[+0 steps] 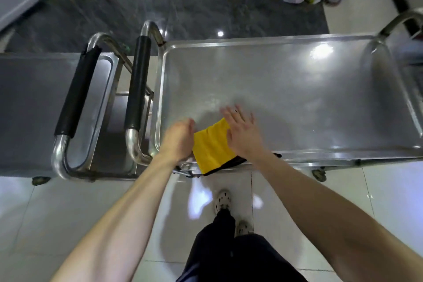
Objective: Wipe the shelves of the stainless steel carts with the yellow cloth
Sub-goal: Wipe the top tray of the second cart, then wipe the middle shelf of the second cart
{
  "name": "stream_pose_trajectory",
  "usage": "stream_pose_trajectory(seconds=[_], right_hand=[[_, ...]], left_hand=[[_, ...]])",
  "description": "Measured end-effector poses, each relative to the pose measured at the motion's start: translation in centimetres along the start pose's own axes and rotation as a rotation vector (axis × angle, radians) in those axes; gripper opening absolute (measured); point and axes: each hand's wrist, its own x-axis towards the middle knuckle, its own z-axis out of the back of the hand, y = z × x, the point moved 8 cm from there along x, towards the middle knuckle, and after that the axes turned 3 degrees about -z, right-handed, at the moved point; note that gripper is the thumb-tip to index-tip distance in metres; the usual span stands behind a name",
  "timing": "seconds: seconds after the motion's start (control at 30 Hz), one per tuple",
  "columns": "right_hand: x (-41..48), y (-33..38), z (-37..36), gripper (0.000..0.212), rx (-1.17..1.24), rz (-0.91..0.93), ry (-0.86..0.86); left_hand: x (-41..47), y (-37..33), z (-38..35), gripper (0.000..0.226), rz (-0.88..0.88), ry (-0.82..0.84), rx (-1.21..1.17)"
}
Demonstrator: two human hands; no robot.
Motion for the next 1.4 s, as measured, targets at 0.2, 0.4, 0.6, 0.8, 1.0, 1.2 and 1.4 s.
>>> stream_pose_trajectory(seconds=[0.2,0.4,0.6,0.8,1.0,1.2,1.4], right_hand=[[1.1,-2.1,-0.4,0.037,-0.196,0.021,0.132],[-7.3,-3.4,1.4,0.035,0.0,0.026,0.02],[-15.6,-3.4,-1.8,0.029,0.244,0.003,0.015],[-19.5,-2.7,-7.7,0.035,0.364,-0.121,0.251],[-20.5,-3.2,-12.0,0.025,0.312,-0.146,0.372],[-12.6,-4.5,-11.3,0.02,0.256,-0.213,0.207],[-8.2,-4.8,-13.6,0.022,0.166,-0.042,-0.173]], left_hand=[[-2.0,0.2,-3.8,0.034,0.067,0.01,0.066],[-7.2,-1.6,-3.9,0.02,-0.012,-0.037,-0.149],[-14.4,0.1,-5.3,0.024,0.061,-0.057,-0.216],[-18.1,2.9,-8.7,0.013,0.147,0.065,-0.045],[-17.6,5.5,-14.7,0.014,0.252,0.277,-0.179],[-10.6,5.9,-13.6,0.013,0.1,-0.014,-0.192],[-4.6,8.6,-15.7,0.026,-0.11,-0.233,-0.177]])
